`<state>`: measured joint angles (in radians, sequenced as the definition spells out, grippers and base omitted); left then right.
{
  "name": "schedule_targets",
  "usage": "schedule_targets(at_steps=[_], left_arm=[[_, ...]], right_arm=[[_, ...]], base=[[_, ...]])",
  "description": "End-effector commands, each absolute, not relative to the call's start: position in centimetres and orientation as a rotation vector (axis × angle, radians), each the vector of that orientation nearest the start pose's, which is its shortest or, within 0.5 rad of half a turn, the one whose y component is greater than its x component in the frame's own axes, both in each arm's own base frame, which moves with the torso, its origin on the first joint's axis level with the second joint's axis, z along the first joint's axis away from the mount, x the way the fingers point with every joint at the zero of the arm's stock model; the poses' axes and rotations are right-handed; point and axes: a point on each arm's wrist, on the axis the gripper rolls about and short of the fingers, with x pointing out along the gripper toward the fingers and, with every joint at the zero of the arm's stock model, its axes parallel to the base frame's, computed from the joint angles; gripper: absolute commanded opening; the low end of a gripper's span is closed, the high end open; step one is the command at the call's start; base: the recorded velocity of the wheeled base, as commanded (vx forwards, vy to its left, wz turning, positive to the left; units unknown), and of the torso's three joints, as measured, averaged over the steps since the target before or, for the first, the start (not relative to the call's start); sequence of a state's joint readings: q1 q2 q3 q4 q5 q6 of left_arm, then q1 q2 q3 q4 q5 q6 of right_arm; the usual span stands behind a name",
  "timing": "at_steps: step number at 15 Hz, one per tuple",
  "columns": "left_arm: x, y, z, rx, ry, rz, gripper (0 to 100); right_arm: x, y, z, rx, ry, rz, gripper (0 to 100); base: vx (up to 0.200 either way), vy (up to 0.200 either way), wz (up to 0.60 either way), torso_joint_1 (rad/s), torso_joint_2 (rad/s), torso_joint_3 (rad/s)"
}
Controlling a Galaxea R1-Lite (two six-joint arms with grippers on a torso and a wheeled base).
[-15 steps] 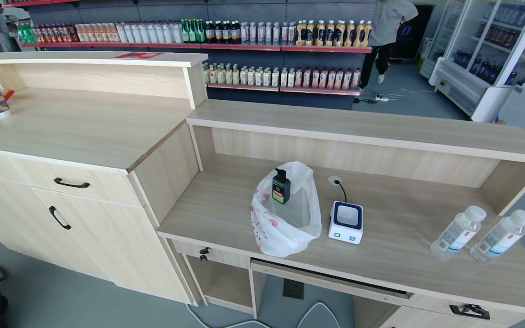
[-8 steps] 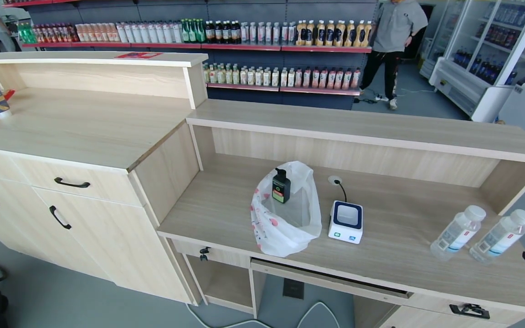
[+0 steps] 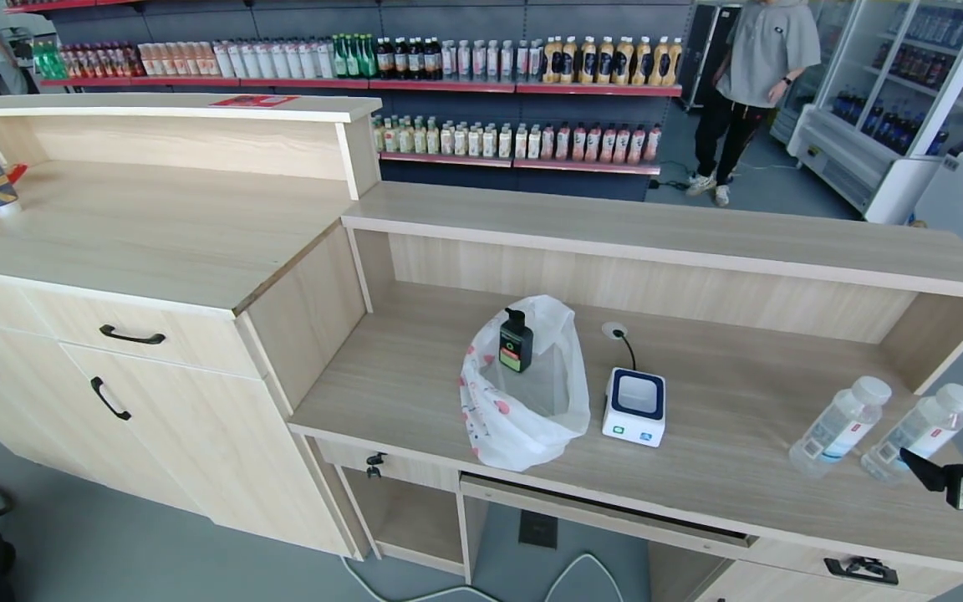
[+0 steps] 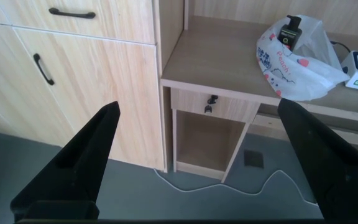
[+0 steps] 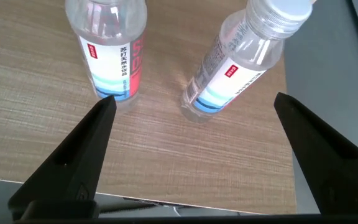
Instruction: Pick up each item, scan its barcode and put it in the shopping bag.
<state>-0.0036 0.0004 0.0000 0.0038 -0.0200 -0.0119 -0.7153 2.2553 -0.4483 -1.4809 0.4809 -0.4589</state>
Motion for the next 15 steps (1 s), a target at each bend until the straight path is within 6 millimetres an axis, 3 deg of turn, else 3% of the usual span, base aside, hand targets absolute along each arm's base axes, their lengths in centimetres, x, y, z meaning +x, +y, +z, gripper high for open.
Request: schedule_targets(at_steps=[1, 5, 10, 15], left_arm=[[-2.3, 0.0, 7.5, -0.012, 0.005, -0.023, 100], [-2.3, 0.0, 7.5, -0.012, 0.005, -0.023, 100], [-2.3, 0.0, 7.5, -0.012, 0.006, -0.023, 100], [-2.3, 0.0, 7.5, -0.012, 0.006, -0.023, 100]], right_arm=[[26.0, -19.8, 0.1, -0.27, 0.32, -0.131, 100], [28.4, -18.1, -0.7, -0.297, 0.294, -0.059, 100], [29.7, -16.3, -2.2, -0.3, 0.322, -0.037, 100], [31.5, -16.5, -2.6, -0.323, 0.29, -0.039, 100]], base=[[0.0, 0.0, 0.0, 0.0, 0.0, 0.0], [0.0, 0.0, 0.0, 0.0, 0.0, 0.0], [0.0, 0.0, 0.0, 0.0, 0.0, 0.0], [0.0, 0.0, 0.0, 0.0, 0.0, 0.0]])
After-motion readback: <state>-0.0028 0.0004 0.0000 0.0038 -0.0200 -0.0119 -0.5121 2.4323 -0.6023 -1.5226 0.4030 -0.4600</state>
